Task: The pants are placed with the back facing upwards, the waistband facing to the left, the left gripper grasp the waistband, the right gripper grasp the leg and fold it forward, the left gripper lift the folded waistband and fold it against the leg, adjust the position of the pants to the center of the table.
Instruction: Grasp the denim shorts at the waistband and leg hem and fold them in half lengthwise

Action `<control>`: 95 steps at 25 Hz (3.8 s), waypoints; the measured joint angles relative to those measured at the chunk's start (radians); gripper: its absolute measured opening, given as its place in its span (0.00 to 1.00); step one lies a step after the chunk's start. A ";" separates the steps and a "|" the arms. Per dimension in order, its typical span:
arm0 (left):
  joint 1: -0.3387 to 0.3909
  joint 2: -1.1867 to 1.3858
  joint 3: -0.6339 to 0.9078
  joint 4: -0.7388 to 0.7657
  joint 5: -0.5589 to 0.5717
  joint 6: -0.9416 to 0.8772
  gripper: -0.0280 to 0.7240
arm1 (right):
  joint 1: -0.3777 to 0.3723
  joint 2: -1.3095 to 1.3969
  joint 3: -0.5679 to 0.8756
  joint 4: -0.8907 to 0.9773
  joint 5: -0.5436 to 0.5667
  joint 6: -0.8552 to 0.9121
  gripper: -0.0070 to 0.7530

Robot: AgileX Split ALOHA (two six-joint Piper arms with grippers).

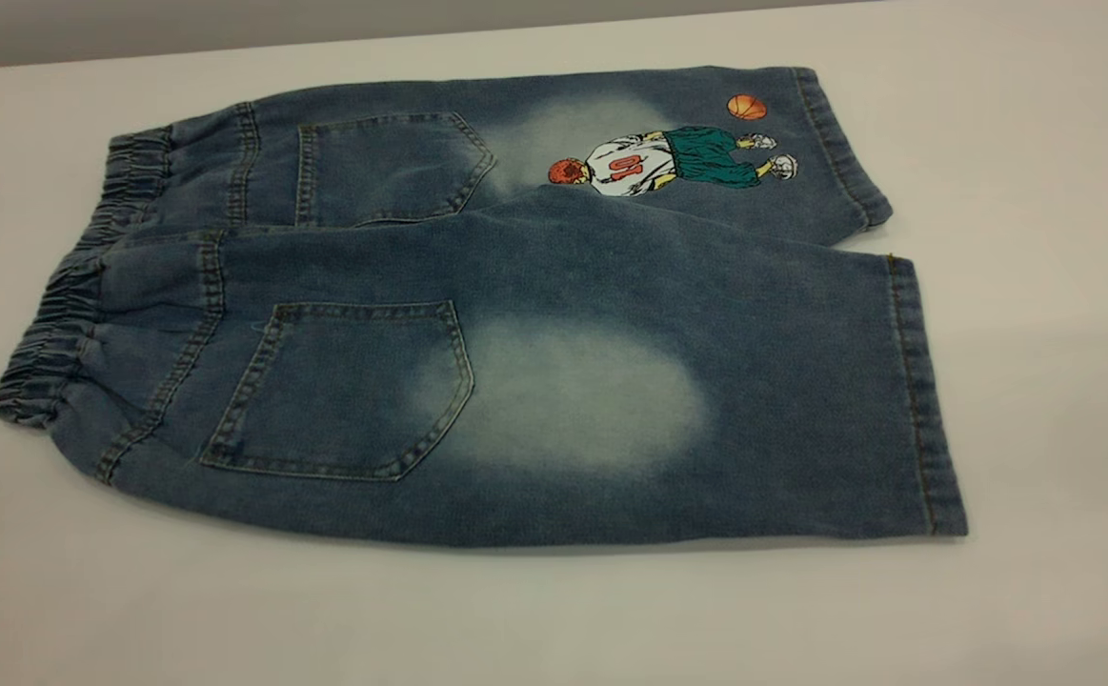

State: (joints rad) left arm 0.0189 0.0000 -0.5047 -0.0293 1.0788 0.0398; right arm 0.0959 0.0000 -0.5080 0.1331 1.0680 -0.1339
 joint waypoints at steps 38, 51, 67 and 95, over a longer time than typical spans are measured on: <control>-0.003 0.293 -0.149 0.029 -0.151 -0.208 0.71 | 0.000 0.209 -0.050 0.061 -0.150 0.009 0.48; -0.001 1.049 -0.177 -0.045 -0.453 -0.215 0.71 | 0.000 0.838 -0.048 0.389 -0.433 -0.253 0.48; 0.011 1.722 -0.307 -0.076 -0.612 -0.192 0.71 | 0.004 1.315 -0.048 0.729 -0.557 -0.484 0.48; 0.008 2.092 -0.429 -0.067 -0.602 -0.194 0.59 | 0.004 1.465 -0.048 0.799 -0.602 -0.558 0.48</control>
State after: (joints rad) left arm 0.0271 2.0924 -0.9340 -0.0966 0.4772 -0.1541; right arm 0.1001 1.4650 -0.5563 0.9324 0.4660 -0.6921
